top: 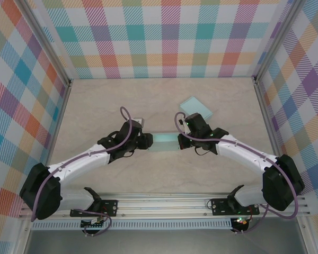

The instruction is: Fold the paper box

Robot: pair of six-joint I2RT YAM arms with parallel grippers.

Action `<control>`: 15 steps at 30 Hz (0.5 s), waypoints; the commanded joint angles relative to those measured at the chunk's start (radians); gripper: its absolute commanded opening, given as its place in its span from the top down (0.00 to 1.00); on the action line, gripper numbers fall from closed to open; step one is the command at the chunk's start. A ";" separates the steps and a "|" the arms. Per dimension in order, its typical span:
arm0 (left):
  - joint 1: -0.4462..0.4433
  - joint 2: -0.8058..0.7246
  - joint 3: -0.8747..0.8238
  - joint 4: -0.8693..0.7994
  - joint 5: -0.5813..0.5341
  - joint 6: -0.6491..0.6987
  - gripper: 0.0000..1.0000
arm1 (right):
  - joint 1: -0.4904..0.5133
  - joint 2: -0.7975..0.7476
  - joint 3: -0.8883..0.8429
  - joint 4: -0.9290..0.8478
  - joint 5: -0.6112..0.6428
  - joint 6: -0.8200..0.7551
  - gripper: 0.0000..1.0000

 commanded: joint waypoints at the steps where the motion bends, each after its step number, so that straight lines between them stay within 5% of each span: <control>1: -0.008 -0.046 -0.013 -0.011 -0.012 -0.017 0.41 | 0.010 0.012 -0.033 -0.049 0.010 -0.011 1.00; 15: -0.009 -0.172 -0.010 -0.058 -0.092 -0.092 0.00 | 0.020 0.022 -0.018 -0.048 0.015 -0.016 1.00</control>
